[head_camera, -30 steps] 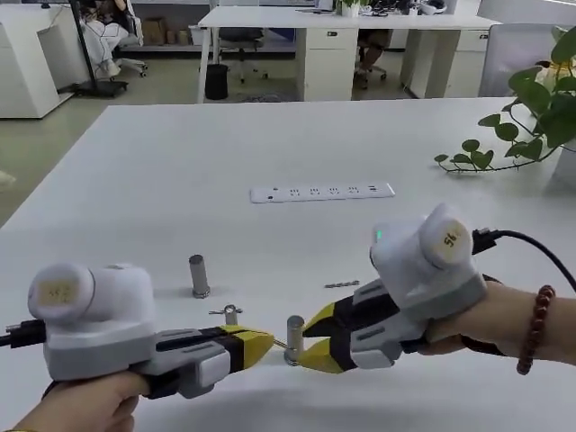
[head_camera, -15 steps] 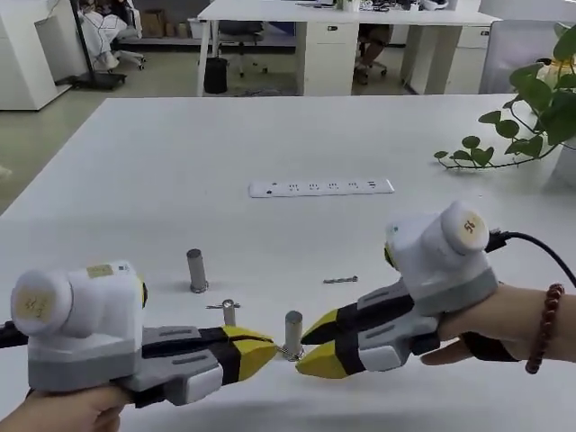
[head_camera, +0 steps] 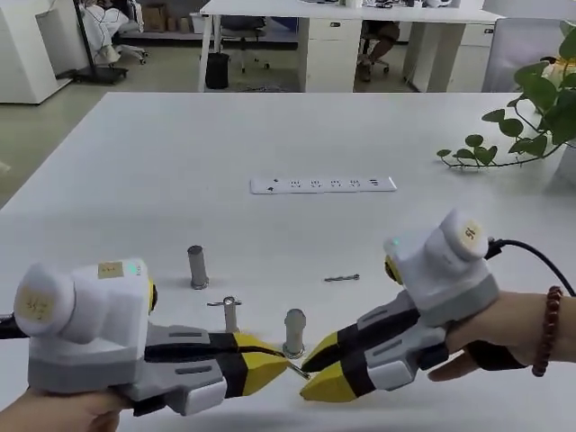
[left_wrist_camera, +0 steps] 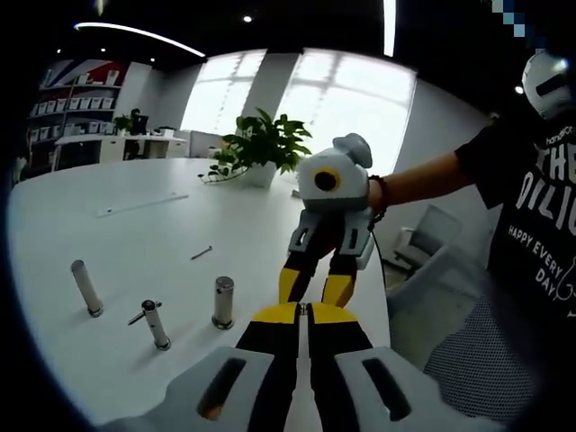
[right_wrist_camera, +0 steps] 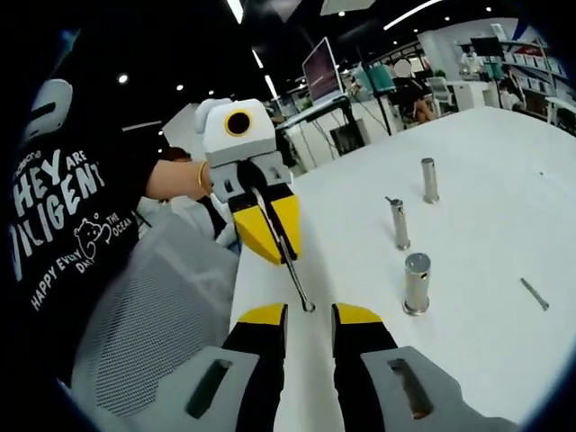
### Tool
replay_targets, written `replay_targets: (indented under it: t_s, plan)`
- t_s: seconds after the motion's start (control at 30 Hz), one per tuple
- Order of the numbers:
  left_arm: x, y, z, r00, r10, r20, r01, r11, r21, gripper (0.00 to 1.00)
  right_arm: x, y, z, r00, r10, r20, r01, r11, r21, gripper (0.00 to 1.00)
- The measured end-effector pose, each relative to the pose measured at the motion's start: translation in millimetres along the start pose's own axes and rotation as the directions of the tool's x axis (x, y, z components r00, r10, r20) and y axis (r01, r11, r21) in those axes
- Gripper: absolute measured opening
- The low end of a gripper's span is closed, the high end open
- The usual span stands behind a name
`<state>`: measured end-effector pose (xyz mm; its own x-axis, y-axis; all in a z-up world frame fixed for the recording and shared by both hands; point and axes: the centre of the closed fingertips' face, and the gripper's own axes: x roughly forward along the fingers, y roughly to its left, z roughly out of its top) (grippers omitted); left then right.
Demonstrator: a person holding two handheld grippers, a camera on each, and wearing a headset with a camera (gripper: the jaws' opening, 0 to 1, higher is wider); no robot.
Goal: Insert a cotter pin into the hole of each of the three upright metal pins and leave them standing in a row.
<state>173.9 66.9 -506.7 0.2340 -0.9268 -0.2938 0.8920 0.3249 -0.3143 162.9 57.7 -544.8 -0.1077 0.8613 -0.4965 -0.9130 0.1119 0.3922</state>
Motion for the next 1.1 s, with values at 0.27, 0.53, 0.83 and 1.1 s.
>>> replay_targets:
  t_s: [0.27,0.53,0.83,1.1]
  plan:
    - [0.6,-2.1,2.2,0.9999,-0.01,0.005,0.01,1.0,0.001,0.0,0.6,0.4,4.9,0.9999,0.001,0.013,-0.001,1.0,-0.021,0.05]
    - [-1.6,-0.7,0.1,1.0,-0.007,0.0,0.007,1.0,-0.011,0.0,-0.8,2.0,6.7,1.0,-0.007,-0.001,0.007,0.997,-0.071,0.0]
    - [-1.1,0.8,-8.6,0.9996,0.003,-0.028,-0.004,1.0,-0.025,0.0,-2.4,-1.5,5.4,0.9969,-0.059,-0.052,0.049,0.983,-0.177,0.0]
    - [0.0,3.2,-16.0,0.9983,0.019,-0.054,-0.02,1.0,-0.02,0.0,-1.5,-4.3,3.2,0.9885,-0.11,-0.104,0.077,0.957,-0.279,0.0]
